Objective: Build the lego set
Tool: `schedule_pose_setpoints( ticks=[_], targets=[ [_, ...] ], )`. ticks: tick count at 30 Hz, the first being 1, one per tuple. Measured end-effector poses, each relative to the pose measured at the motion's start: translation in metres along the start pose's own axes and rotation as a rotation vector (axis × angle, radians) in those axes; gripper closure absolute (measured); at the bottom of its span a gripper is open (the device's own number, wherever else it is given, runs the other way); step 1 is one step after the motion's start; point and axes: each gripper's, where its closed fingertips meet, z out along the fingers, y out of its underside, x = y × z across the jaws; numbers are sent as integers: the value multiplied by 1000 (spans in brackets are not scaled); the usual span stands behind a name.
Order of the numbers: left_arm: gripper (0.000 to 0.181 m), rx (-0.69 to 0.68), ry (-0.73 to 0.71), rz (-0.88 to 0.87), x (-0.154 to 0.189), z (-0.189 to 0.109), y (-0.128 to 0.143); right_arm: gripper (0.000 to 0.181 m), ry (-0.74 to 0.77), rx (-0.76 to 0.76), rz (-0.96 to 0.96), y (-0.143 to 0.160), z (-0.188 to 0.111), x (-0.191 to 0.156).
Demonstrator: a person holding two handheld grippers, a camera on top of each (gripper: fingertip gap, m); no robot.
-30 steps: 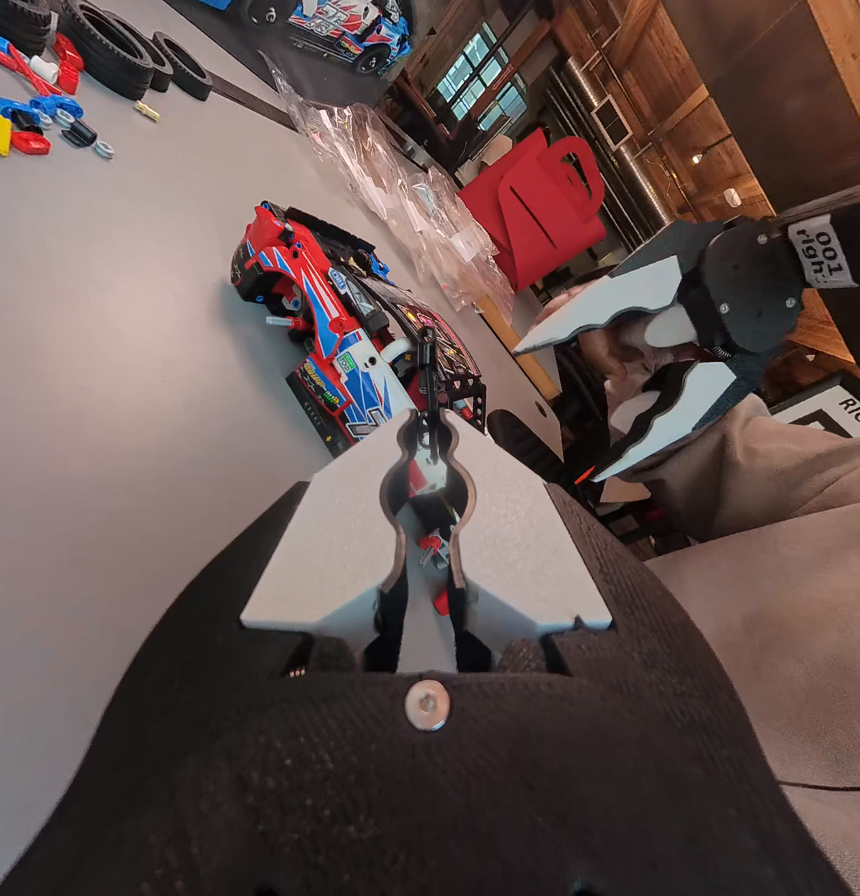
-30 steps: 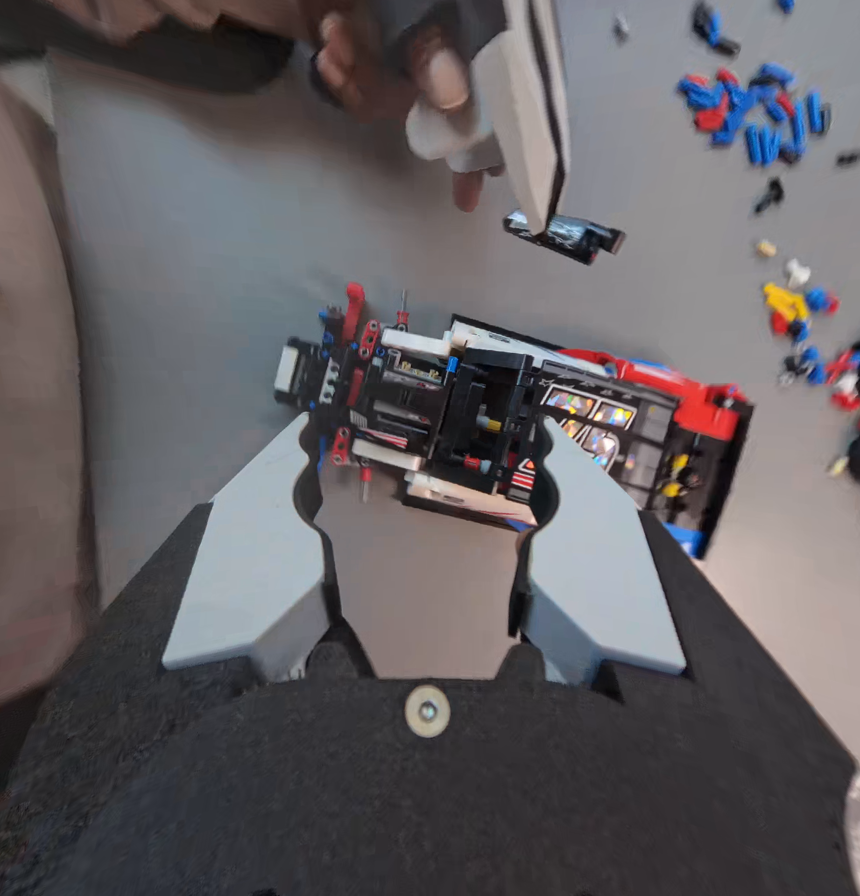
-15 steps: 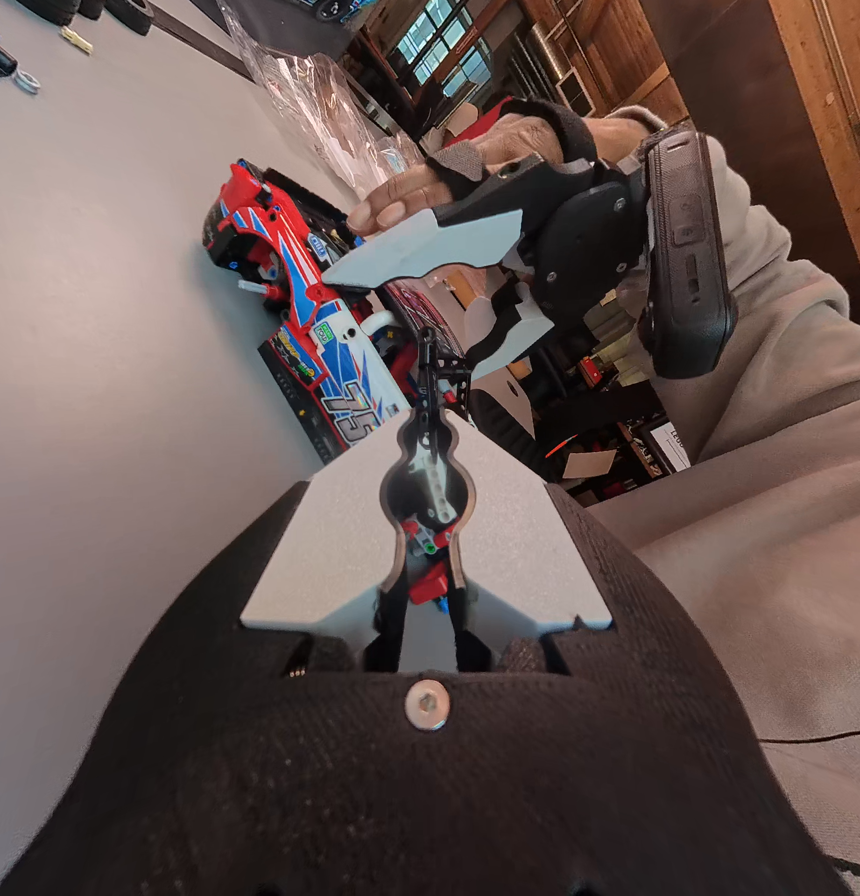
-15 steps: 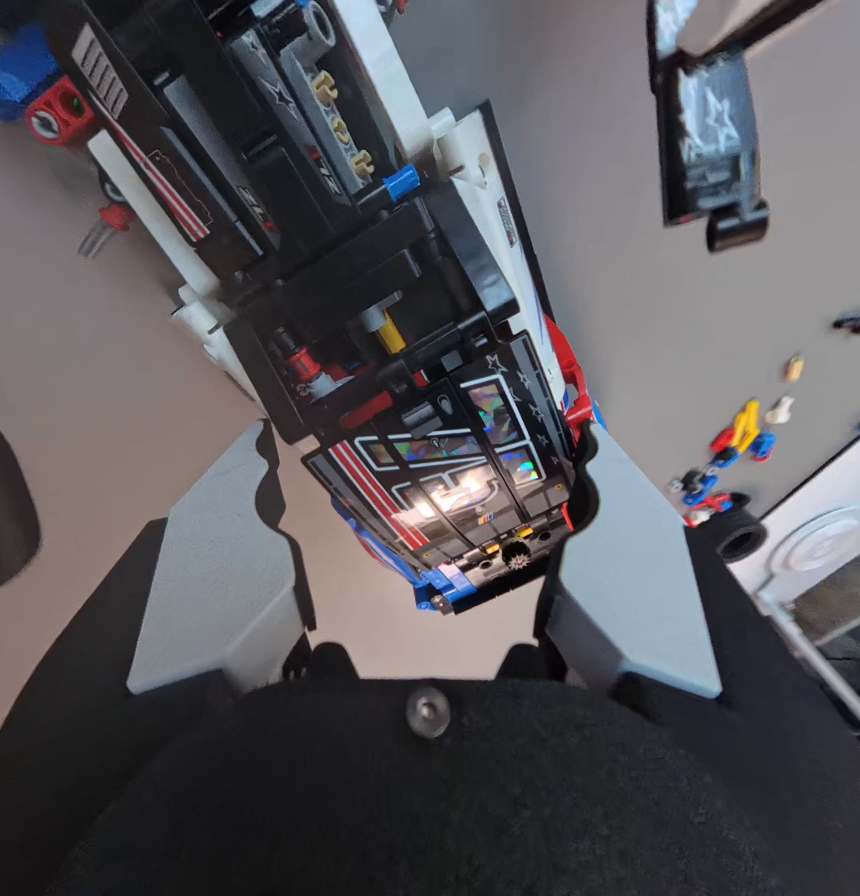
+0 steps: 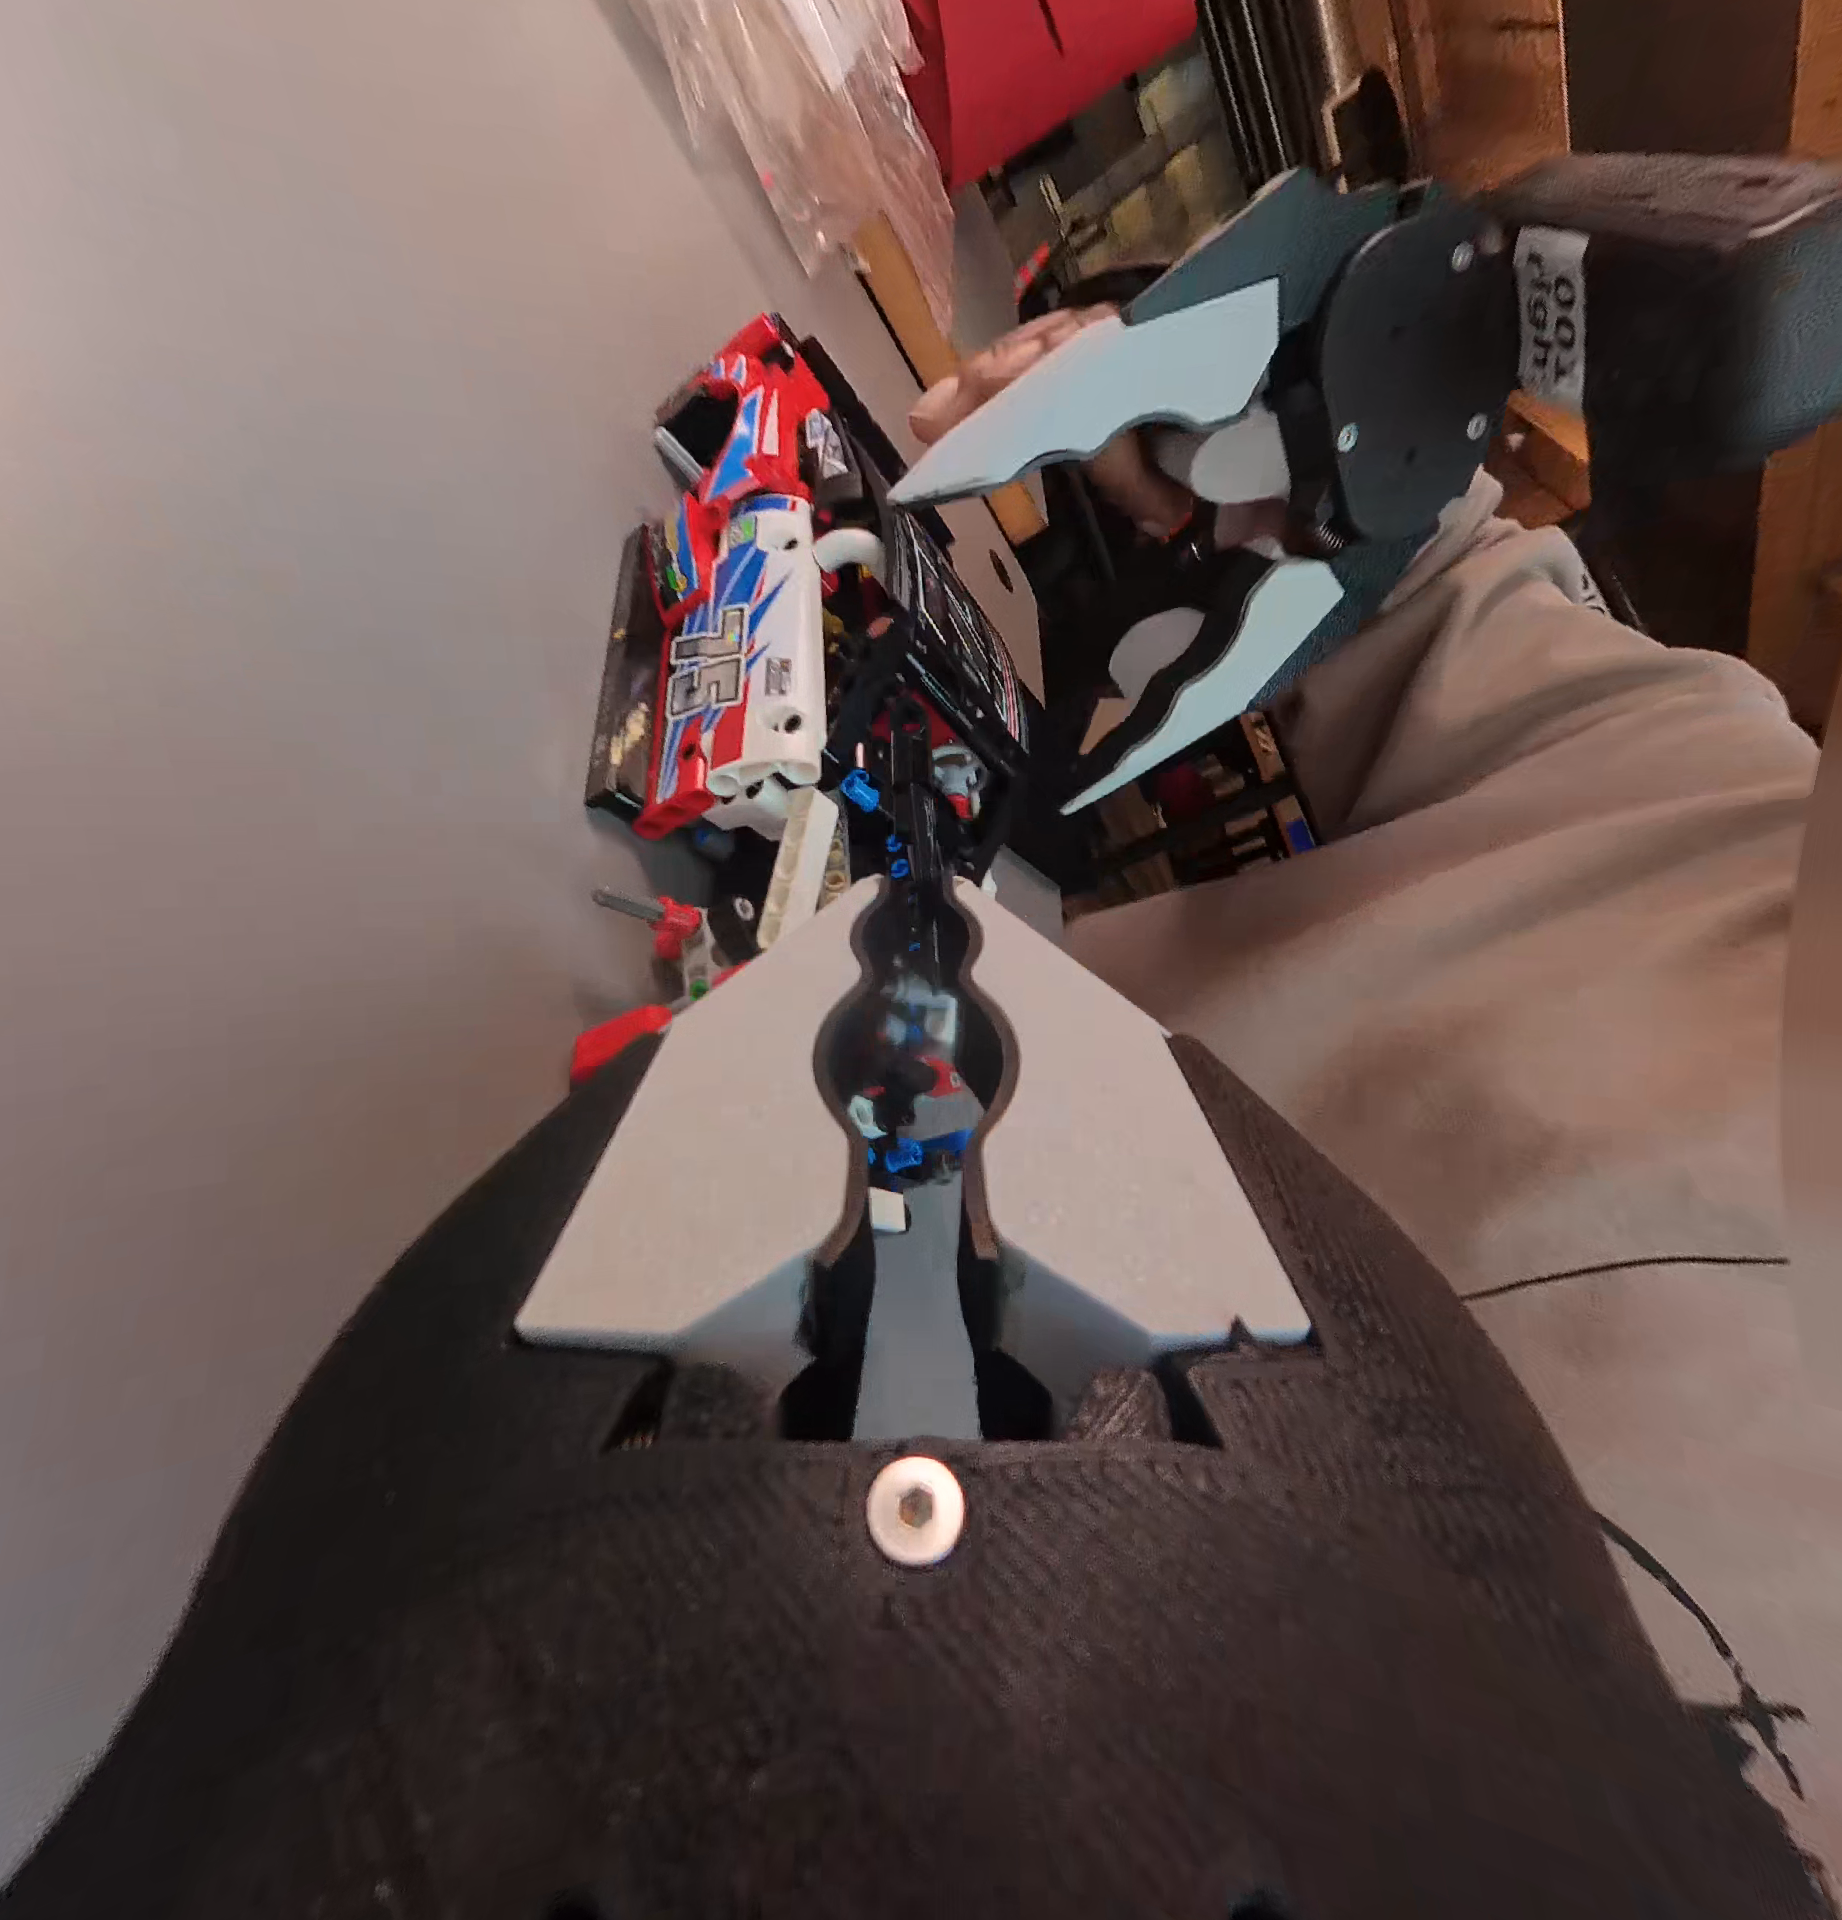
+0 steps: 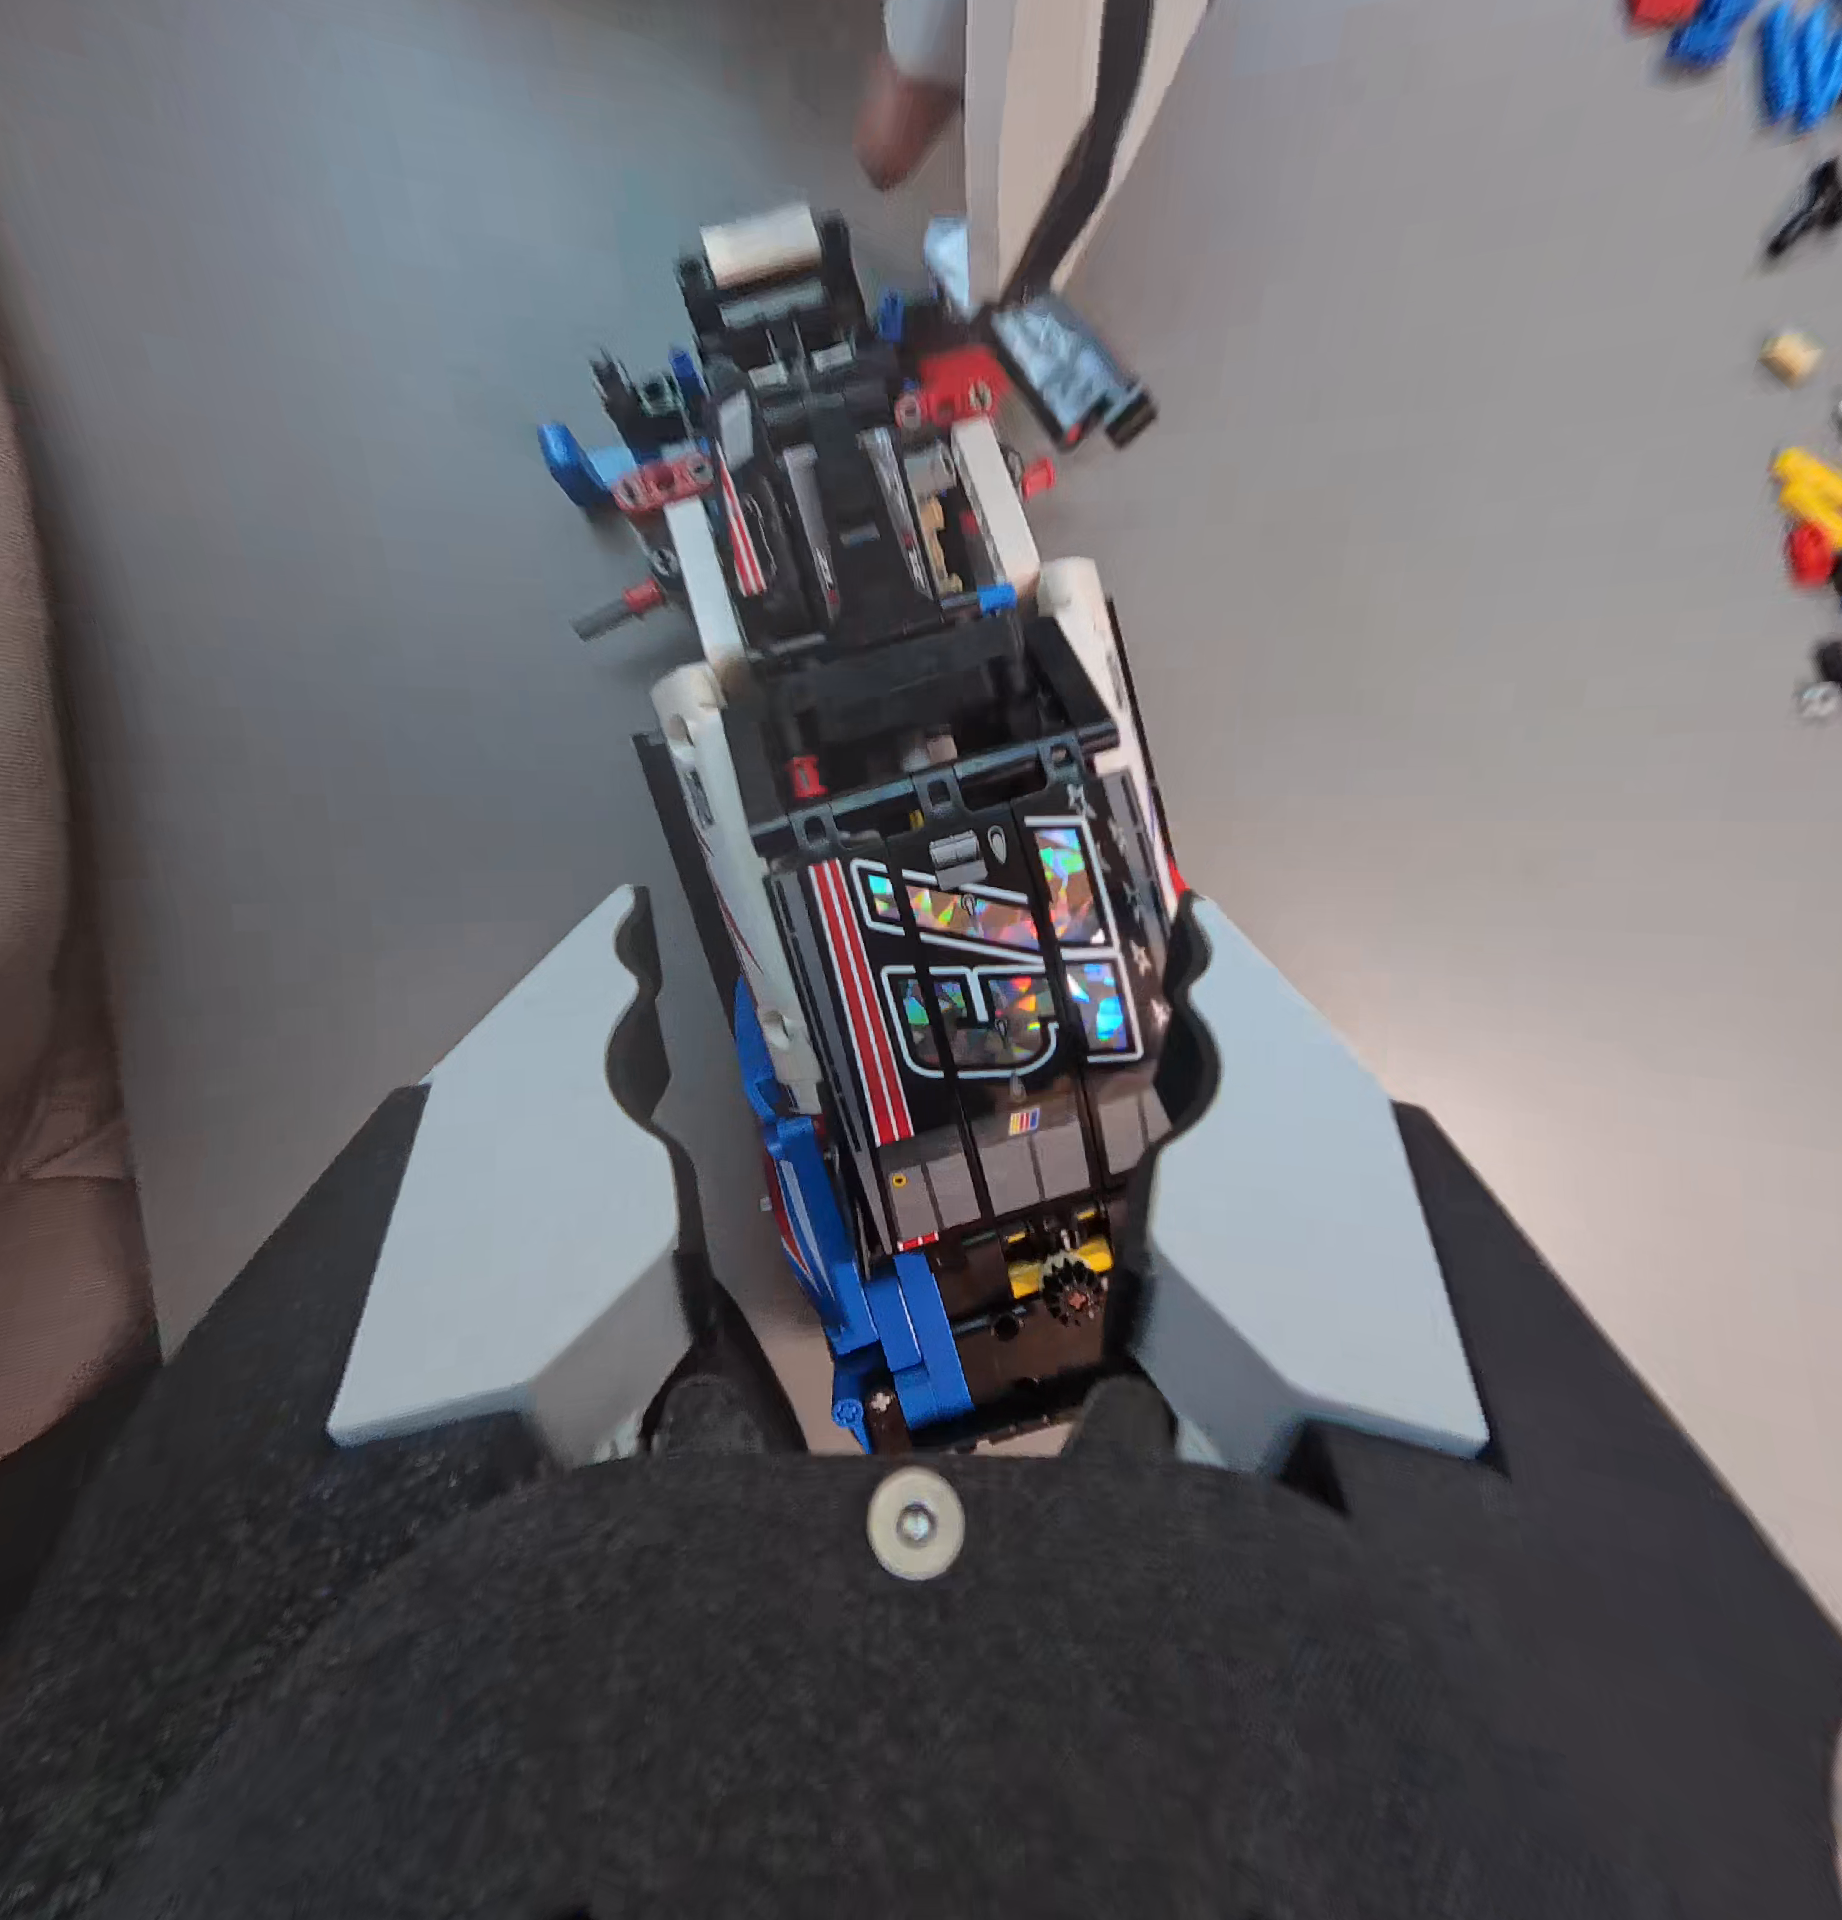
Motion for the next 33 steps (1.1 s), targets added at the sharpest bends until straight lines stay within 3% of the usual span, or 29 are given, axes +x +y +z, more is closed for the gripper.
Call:
schedule_pose_setpoints(
  ticks=[3,6,11,13,18,25,30,33],
  targets=[
    [177,-84,98,-65,15,1,2,115,36,184,-130,-33,-19,7],
    [176,-170,146,-103,24,7,3,143,92,288,-309,-56,-15,15],
    [176,-205,153,-122,24,14,1,145,49,230,-474,-66,17,17],
    [176,-195,161,-134,23,14,0,164,24,216,-506,-67,23,16],
    [176,-152,149,-149,15,11,-2,167,-66,212,-425,-65,29,18],
    [159,-156,-122,236,2,2,-3,167,-144,191,-265,-59,33,26],
    [161,-217,-333,508,-5,1,3,167,-204,179,-214,-58,36,26],
    [169,-213,-400,569,-9,1,3,167,-243,183,-183,-57,39,27]
  ],
)
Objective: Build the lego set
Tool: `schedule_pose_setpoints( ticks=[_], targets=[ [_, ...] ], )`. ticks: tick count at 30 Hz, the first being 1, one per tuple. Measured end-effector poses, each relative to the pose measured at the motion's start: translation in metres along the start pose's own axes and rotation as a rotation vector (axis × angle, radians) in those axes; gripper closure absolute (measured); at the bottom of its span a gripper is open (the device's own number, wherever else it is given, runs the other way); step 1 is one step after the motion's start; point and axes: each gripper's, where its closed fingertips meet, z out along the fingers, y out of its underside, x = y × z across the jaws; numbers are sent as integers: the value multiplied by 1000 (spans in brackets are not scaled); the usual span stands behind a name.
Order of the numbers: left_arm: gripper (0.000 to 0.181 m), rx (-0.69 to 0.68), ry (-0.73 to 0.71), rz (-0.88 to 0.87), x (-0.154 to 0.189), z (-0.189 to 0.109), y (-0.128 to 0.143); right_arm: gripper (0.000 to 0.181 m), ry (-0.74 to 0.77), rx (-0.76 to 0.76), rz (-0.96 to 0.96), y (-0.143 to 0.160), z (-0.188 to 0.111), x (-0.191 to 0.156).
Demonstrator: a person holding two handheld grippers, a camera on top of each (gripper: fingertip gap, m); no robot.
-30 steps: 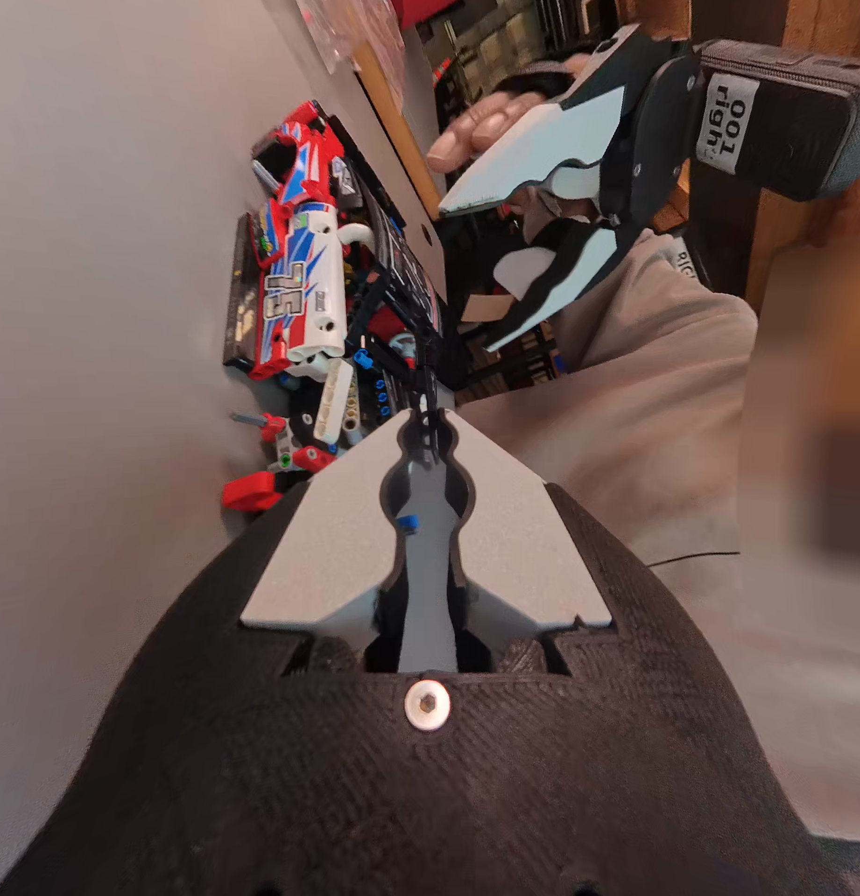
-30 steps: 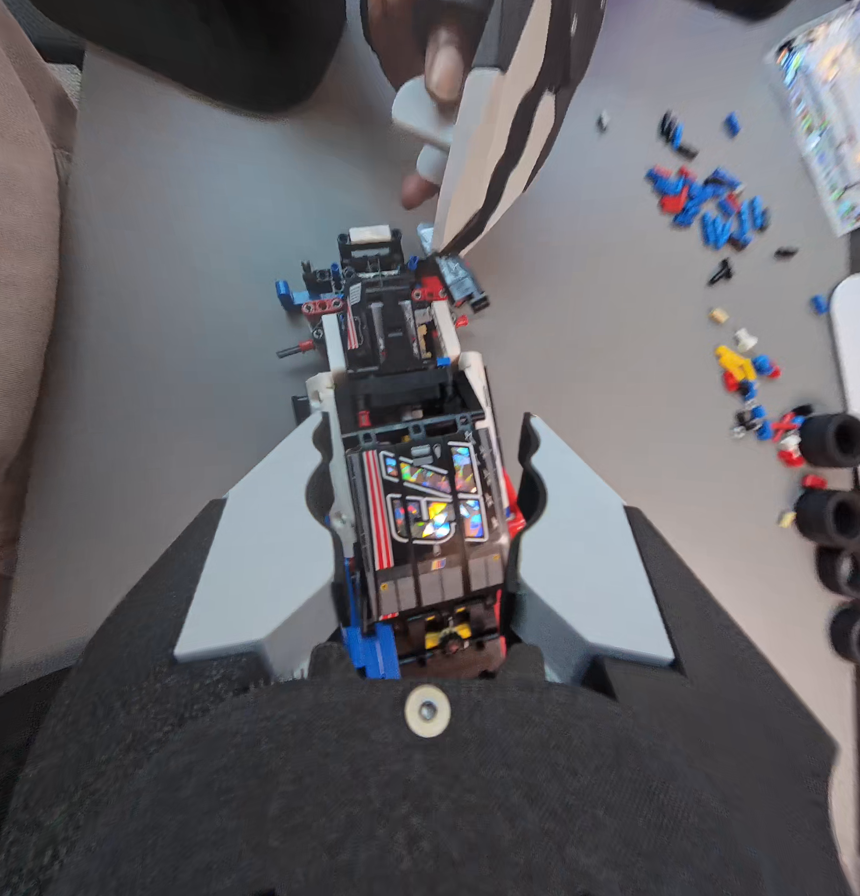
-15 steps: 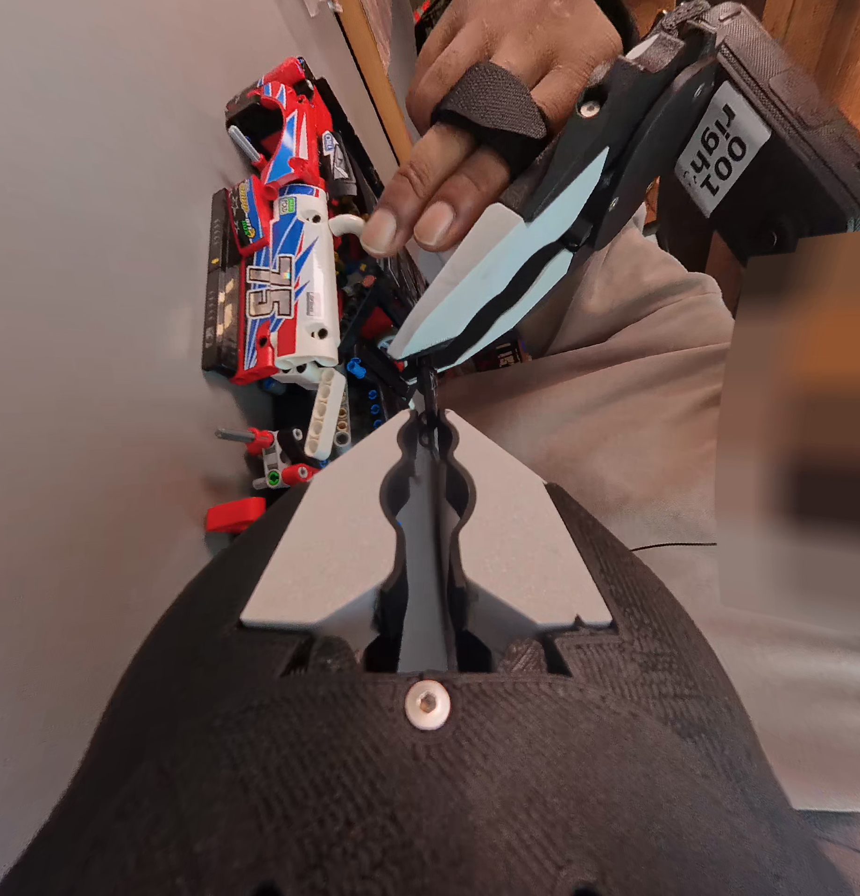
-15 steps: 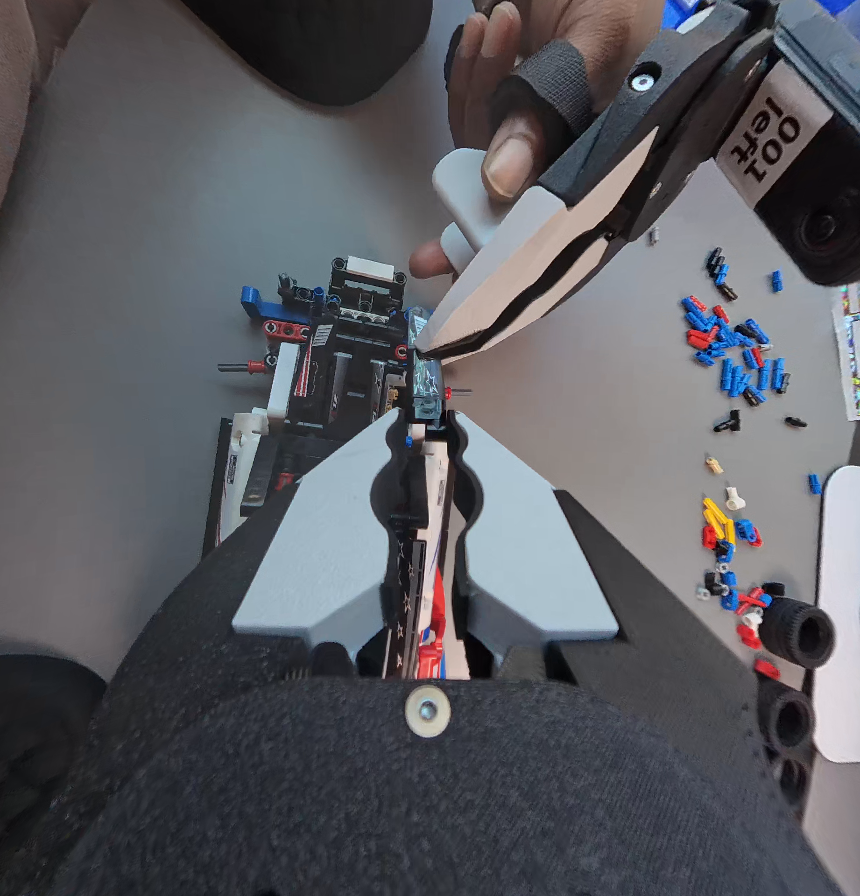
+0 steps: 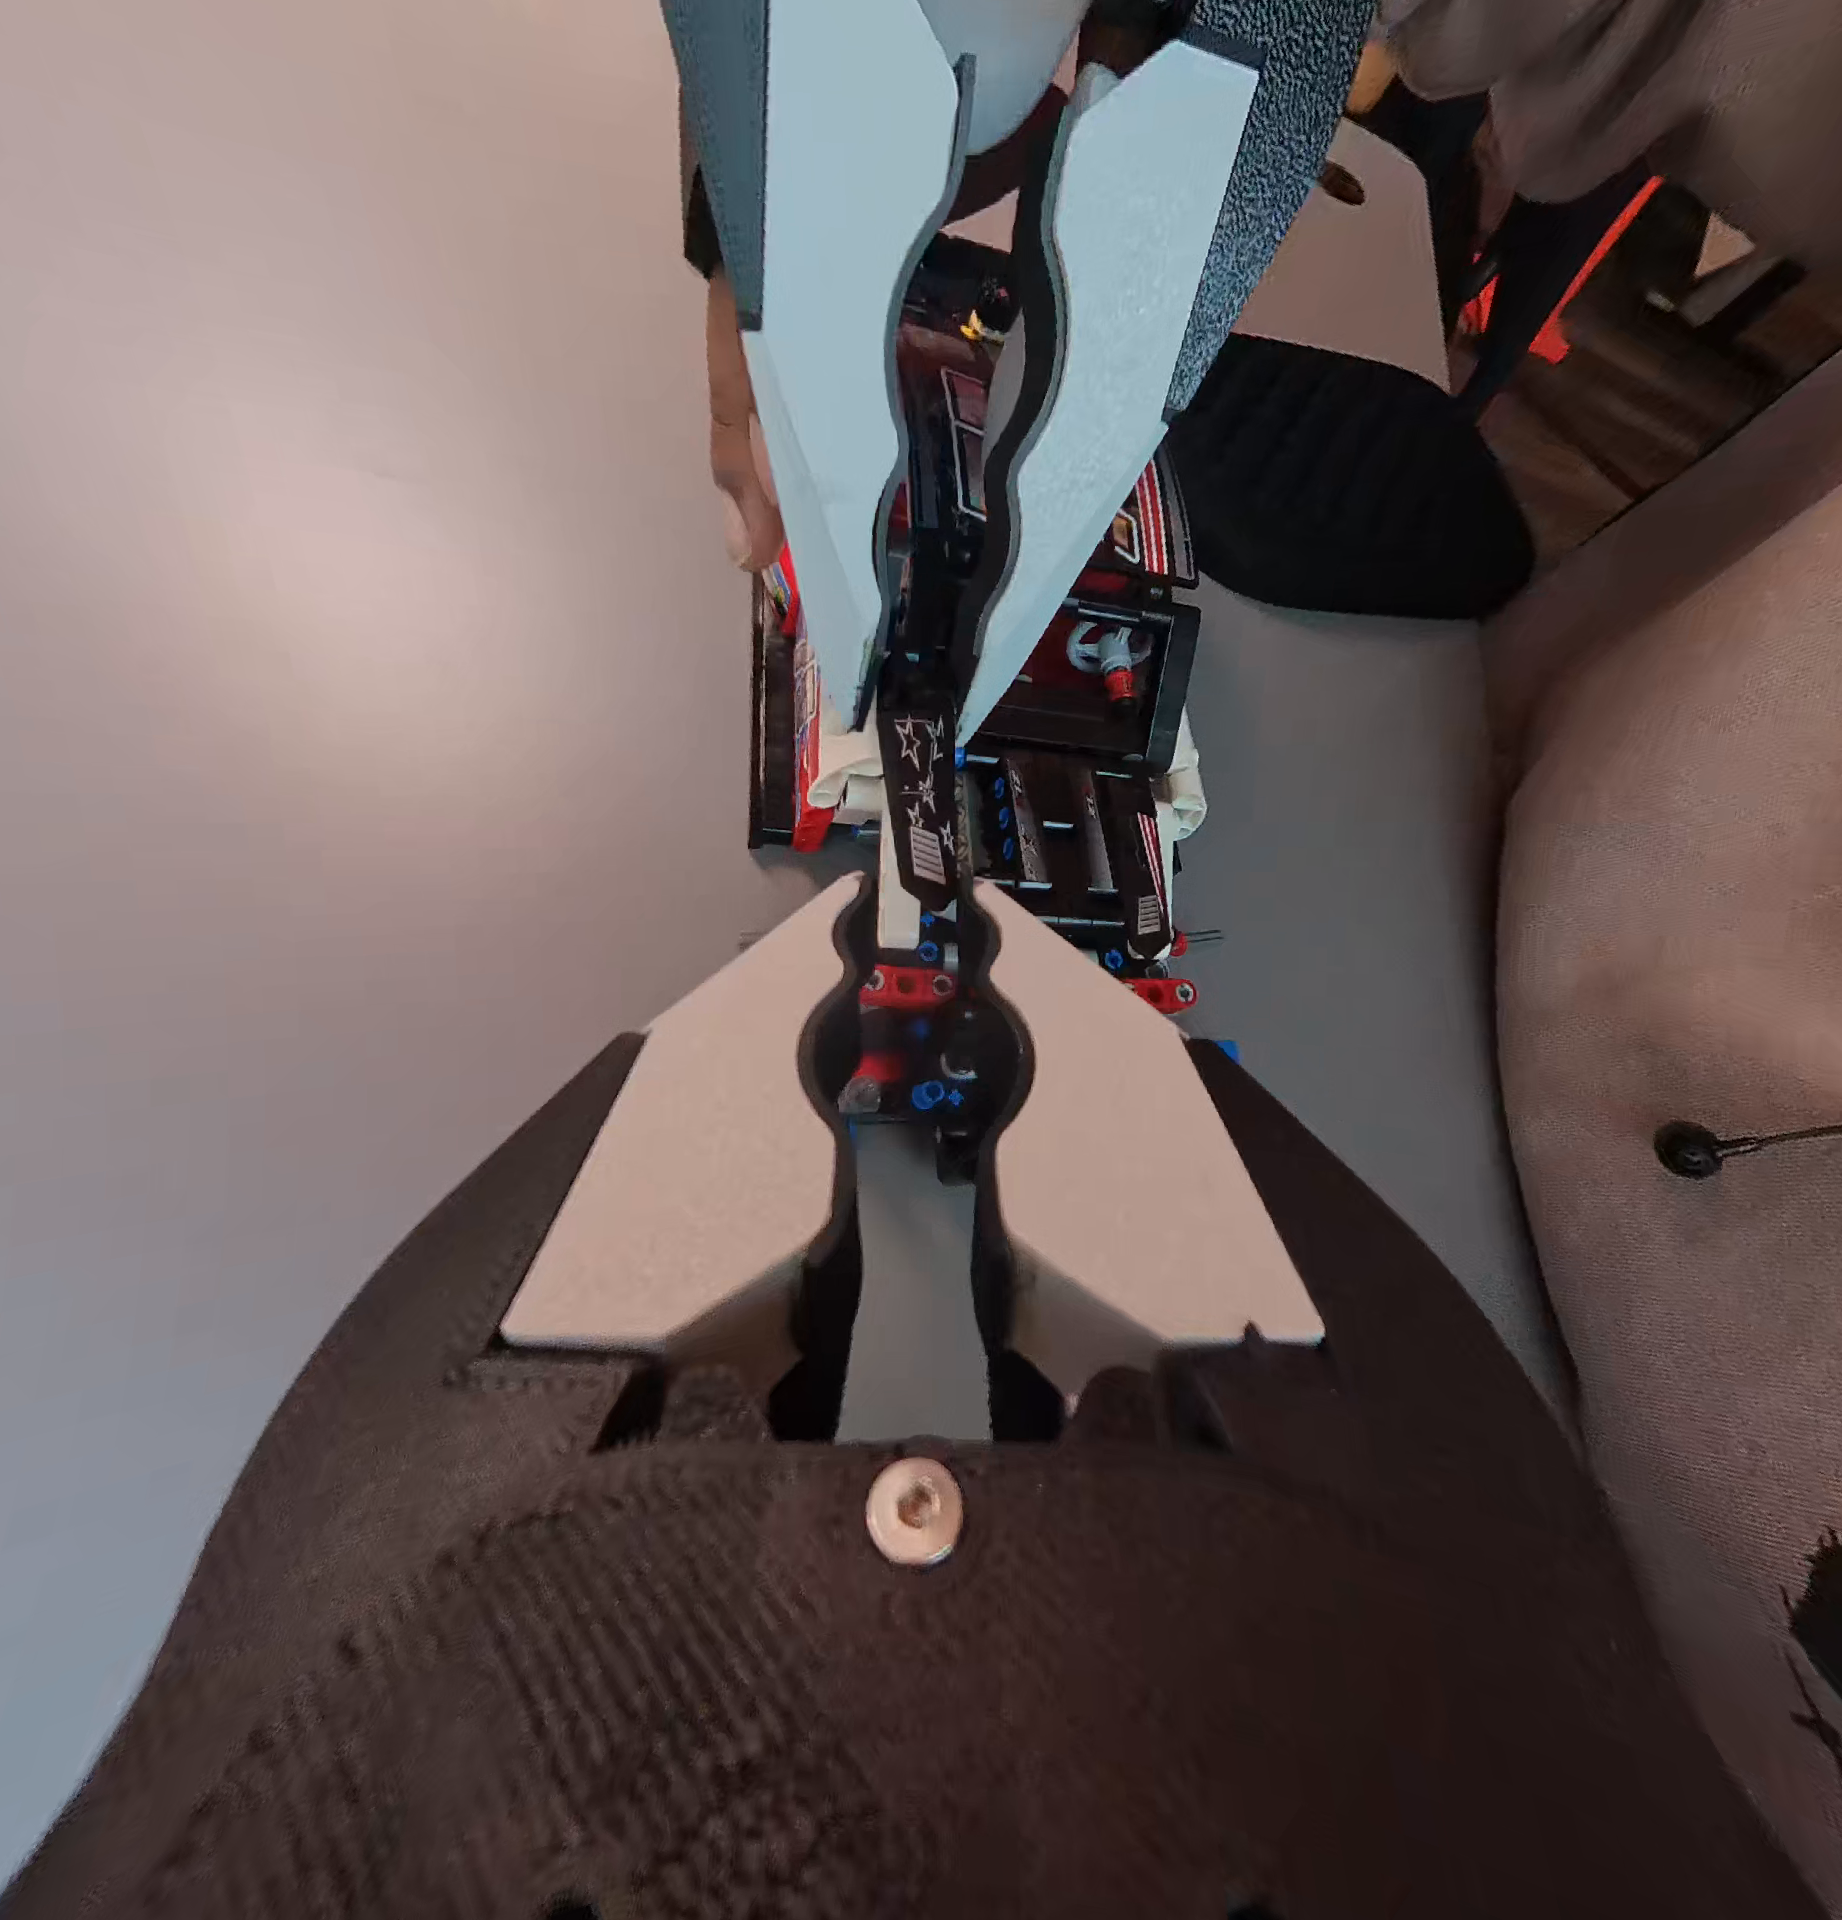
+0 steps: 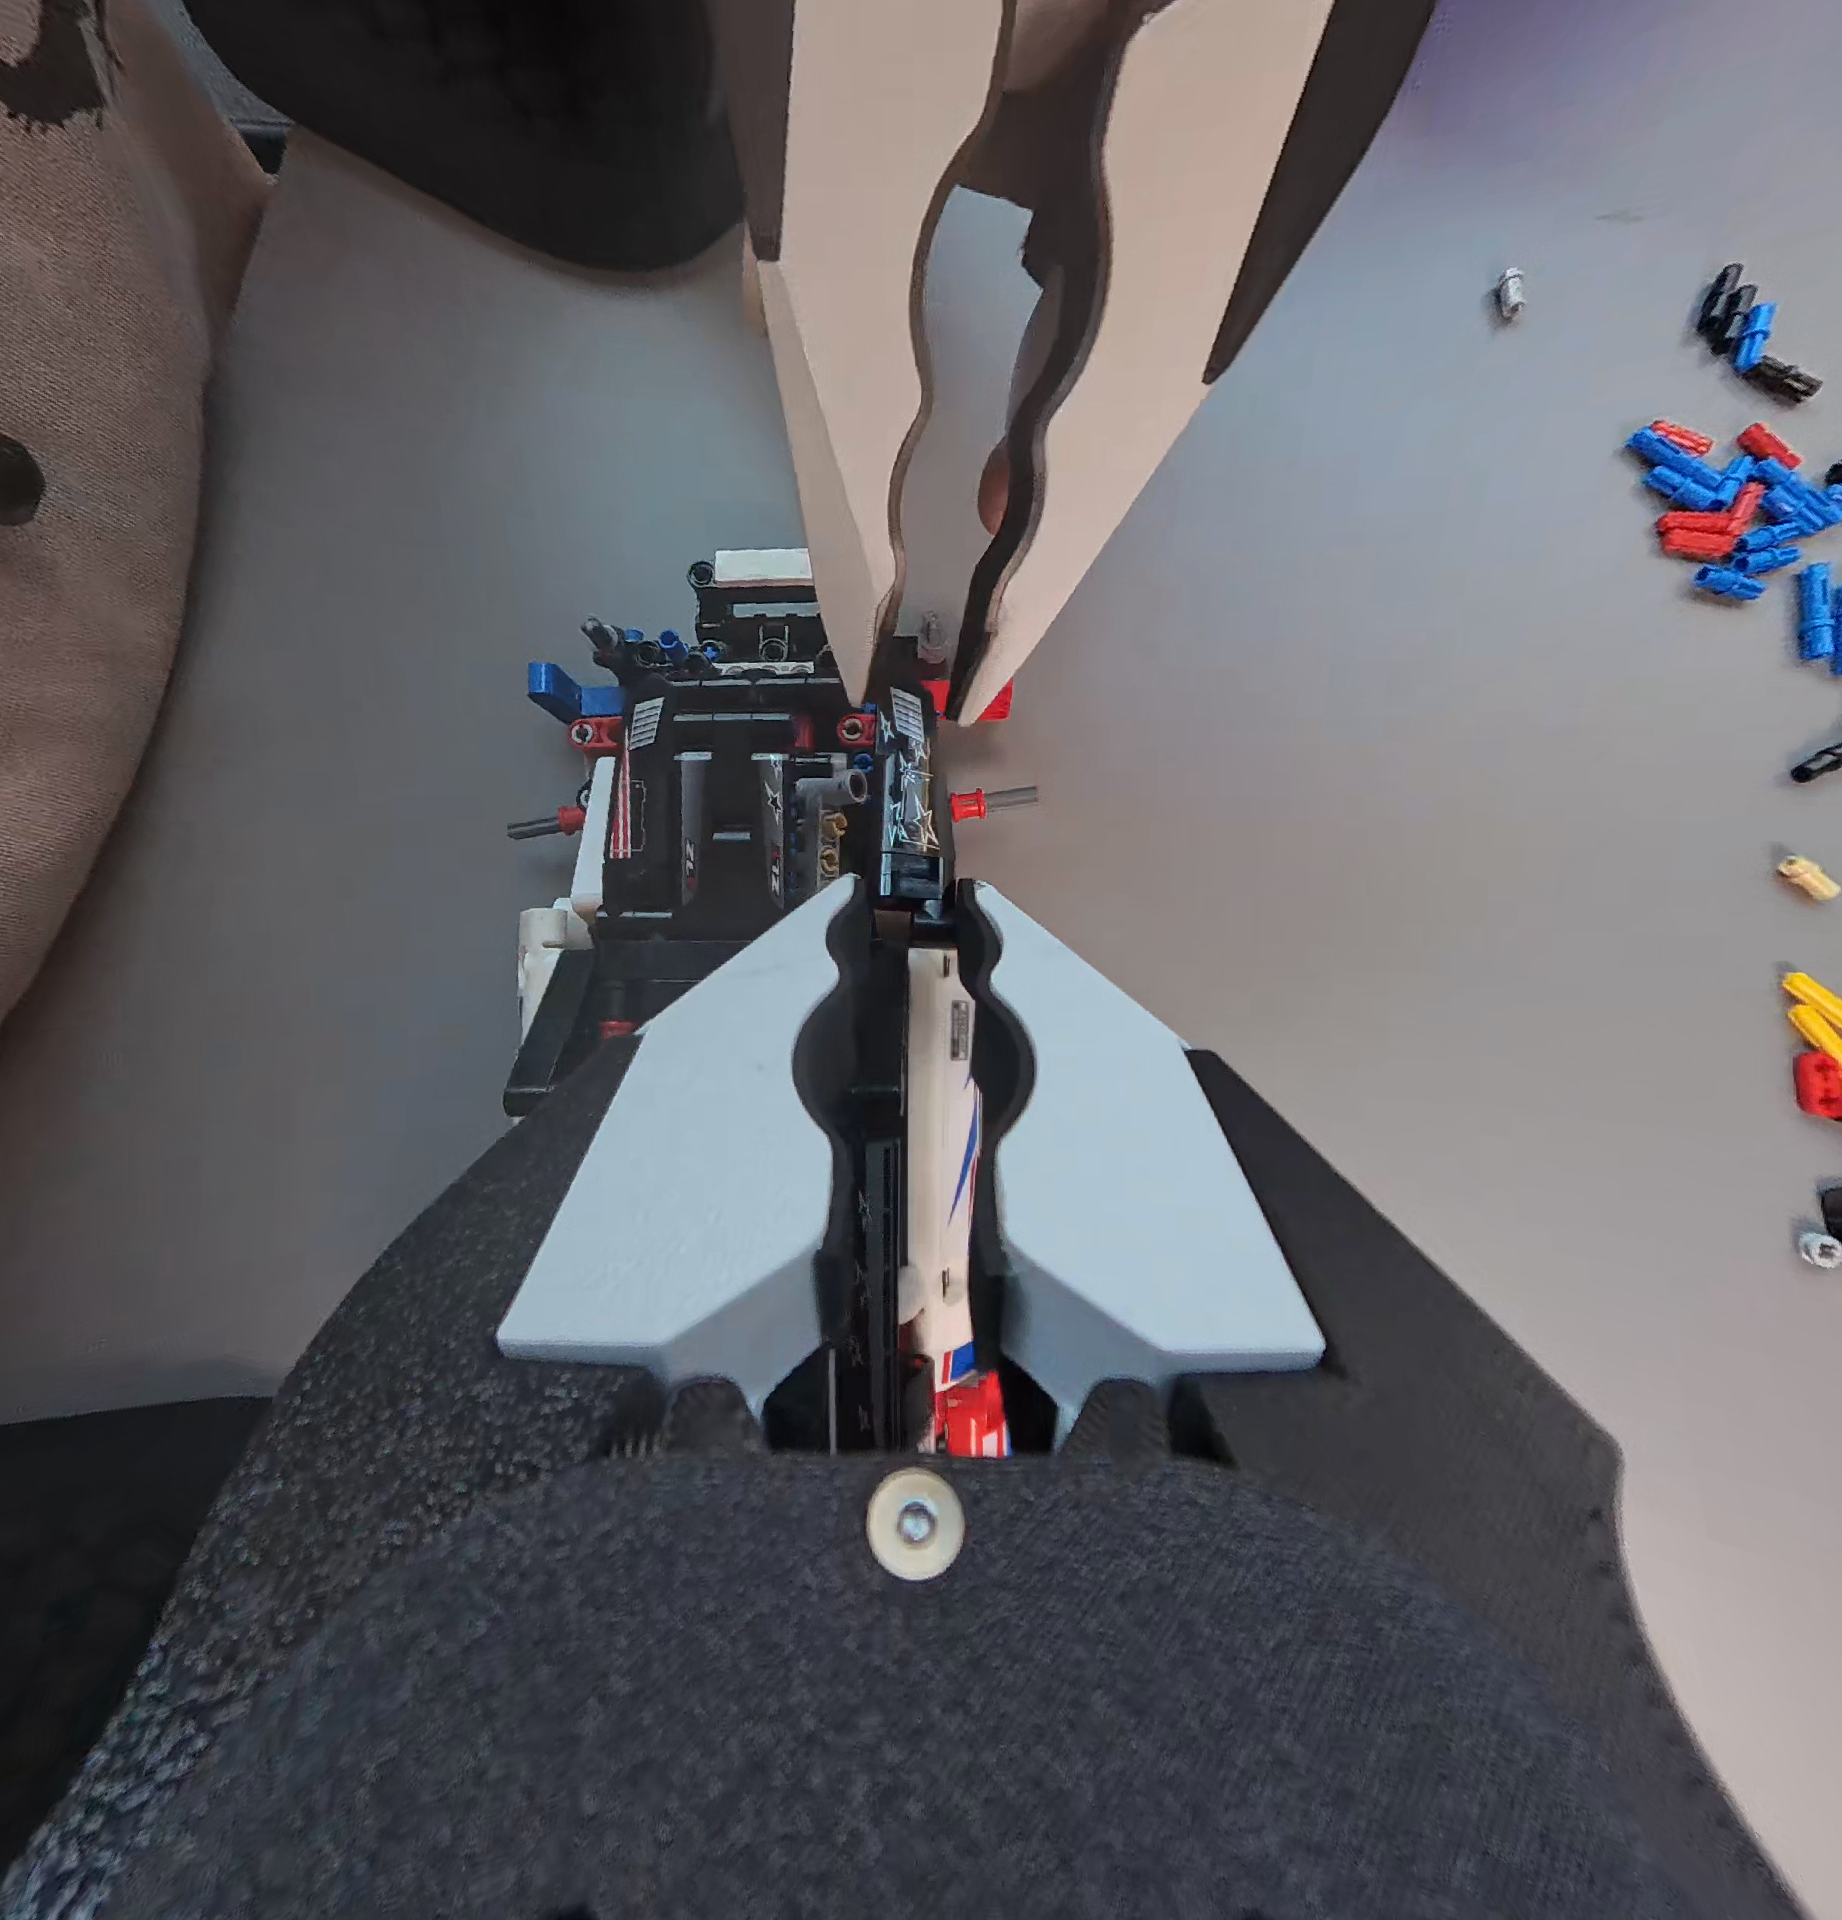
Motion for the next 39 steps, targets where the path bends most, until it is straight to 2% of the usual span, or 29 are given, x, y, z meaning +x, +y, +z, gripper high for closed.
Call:
schedule_pose_setpoints(
  ticks=[12,16,21,24,32,37,39],
  targets=[
    [173,20,16,-51,4,6,7,167,-19,-46,-44,2,6,-1],
    [174,-28,-12,-48,3,7,12,153,-9,-58,-73,1,-1,2],
    [173,-78,-56,-37,0,9,17,167,-47,-83,-47,3,-13,6],
    [173,-101,-73,-9,1,10,17,167,-88,-128,-44,9,-8,4],
    [173,-145,-92,6,5,11,20,138,-154,-186,-64,11,1,-12],
    [173,-169,-95,-6,5,12,21,105,-145,-231,-60,12,4,-27],
    [173,-180,-96,-12,5,11,20,98,-111,-218,-55,7,6,-32]
  ],
)
